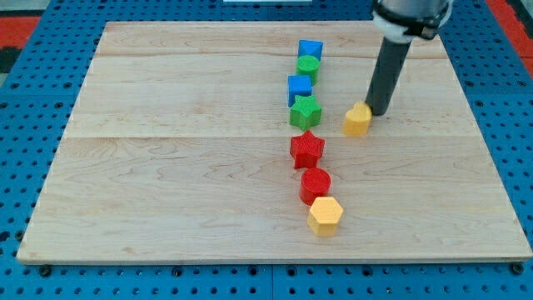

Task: Separate the red star and yellow heart

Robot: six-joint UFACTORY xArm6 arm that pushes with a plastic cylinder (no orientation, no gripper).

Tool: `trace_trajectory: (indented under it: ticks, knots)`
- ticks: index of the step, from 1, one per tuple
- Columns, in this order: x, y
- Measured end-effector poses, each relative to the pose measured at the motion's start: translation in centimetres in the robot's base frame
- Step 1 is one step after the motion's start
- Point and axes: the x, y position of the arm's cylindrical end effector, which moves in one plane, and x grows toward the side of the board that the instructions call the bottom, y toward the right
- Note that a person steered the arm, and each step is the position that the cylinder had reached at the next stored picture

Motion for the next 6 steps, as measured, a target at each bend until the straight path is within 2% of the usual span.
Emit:
trace_trajectory:
  ticks: [1, 2, 3, 5, 6]
  knots:
    - [3.5, -1.5]
    - [2.7, -0.5]
    - [0.3, -2.2]
    - [5.2, -8.6]
    - [5.5, -9.0]
